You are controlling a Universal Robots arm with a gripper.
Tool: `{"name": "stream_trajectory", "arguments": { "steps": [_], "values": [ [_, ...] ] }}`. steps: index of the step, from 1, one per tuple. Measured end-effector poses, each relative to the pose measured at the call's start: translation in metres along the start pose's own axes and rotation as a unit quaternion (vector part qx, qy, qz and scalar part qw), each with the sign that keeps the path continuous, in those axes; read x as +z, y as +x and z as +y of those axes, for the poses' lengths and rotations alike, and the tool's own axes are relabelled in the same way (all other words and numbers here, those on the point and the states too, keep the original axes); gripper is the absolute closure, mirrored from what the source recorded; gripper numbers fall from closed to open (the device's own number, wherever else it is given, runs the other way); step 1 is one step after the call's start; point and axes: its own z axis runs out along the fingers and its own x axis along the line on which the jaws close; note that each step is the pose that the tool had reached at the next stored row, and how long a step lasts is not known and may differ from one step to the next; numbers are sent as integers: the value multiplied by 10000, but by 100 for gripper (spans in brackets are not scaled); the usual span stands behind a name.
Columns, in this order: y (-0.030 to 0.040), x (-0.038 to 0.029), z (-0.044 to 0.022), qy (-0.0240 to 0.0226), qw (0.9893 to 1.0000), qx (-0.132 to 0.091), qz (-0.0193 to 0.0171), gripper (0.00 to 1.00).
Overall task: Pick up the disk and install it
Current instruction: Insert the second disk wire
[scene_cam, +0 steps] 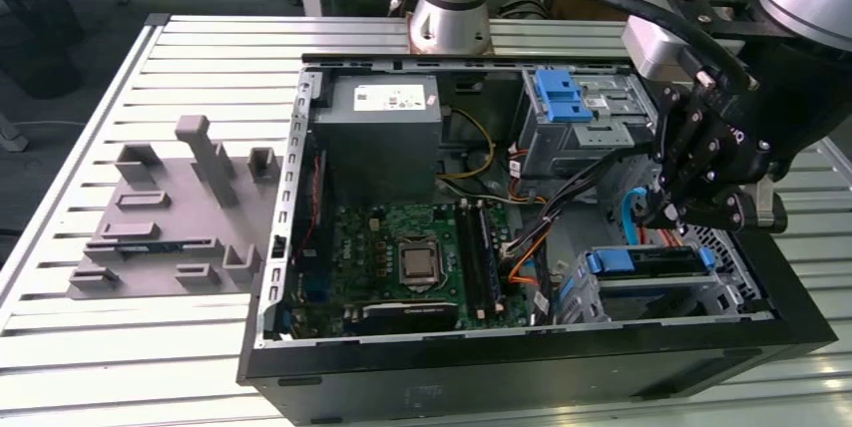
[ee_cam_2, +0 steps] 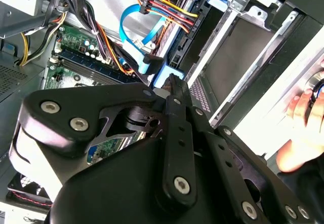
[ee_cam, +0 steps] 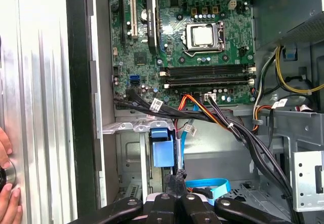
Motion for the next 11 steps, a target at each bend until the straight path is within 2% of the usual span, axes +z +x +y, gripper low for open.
{"name": "stream_trajectory", "arguments": {
  "steps": [6, 11],
  "values": [
    [2, -6, 35, 0, 10000, 0, -4, 89],
    [3, -43, 65, -1, 10000, 0, -11, 89]
  ]
}}
